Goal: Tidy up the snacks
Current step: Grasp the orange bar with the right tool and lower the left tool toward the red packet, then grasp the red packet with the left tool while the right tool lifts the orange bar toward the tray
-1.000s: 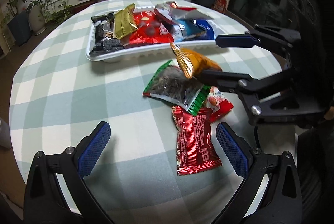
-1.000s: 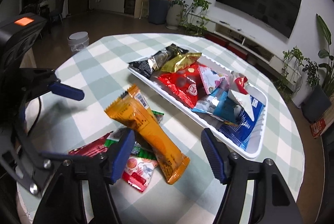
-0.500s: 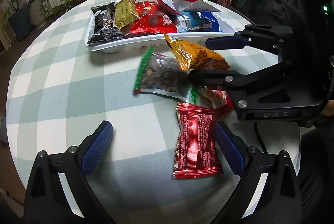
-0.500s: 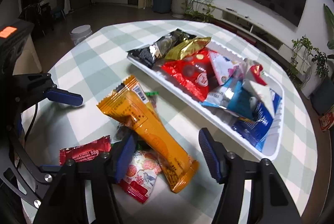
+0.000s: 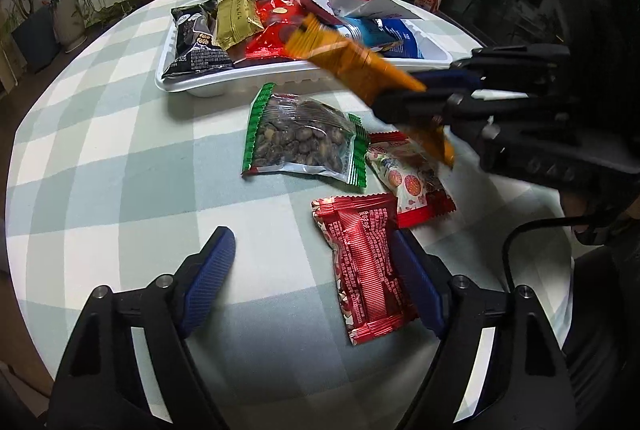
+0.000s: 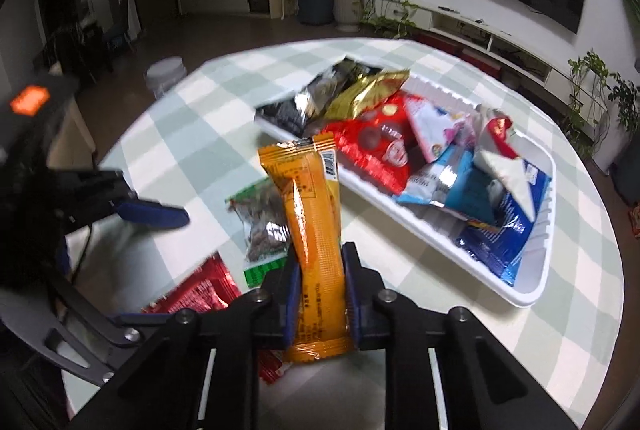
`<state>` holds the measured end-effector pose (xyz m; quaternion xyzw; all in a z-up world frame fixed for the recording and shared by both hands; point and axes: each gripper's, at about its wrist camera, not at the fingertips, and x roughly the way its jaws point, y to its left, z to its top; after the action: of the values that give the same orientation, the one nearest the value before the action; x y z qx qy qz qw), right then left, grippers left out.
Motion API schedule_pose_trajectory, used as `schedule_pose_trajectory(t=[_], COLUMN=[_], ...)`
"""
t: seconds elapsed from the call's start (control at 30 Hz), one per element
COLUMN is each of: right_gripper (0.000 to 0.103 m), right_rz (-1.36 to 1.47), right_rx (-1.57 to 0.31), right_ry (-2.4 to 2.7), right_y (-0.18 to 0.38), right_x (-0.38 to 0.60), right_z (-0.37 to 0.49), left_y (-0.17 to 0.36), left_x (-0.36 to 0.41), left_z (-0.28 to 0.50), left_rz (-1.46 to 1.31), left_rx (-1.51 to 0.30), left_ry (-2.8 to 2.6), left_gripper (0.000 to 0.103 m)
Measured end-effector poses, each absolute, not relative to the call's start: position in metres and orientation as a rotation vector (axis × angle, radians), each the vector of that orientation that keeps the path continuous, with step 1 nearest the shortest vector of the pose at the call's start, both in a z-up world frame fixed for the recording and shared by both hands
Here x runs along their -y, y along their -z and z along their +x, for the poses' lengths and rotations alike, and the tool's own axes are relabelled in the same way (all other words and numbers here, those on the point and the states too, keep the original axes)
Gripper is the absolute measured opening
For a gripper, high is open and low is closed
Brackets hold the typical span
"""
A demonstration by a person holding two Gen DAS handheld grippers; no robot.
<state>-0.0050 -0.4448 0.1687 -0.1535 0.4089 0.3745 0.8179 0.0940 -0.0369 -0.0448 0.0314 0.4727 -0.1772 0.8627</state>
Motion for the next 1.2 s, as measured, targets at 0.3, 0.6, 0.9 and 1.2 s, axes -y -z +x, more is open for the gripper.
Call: schedule_pose_trajectory(t=[0.3, 0.6, 0.9, 1.2], right_gripper=[0.020, 0.020, 0.021, 0.020], right_rz=[-0.305, -0.303, -0.289, -0.251], right_rx=[-0.868, -0.850, -0.814, -0.784], right_ry=[-0.758, -0.739, -0.737, -0.729], right_y=[-0.174, -0.179, -0.189, -0.199], right_x=[0.450, 0.452, 0.454, 0.463], right_z=[-0.002, -0.001, -0.003, -0.005], left_y=[0.045, 0.041, 0.048, 0.046], left_x=[0.041, 0.052, 0.061, 0.057], left_z=[0.094, 0.088, 0.084, 0.078], left_rz=[0.098, 0.109, 0.130, 0.101], left_rx=[-0.991, -0.988, -0.983, -0.946], left_ry=[0.372, 0.346, 0.309, 0.314], left_gripper=[0.079, 0.079, 0.064, 0.035])
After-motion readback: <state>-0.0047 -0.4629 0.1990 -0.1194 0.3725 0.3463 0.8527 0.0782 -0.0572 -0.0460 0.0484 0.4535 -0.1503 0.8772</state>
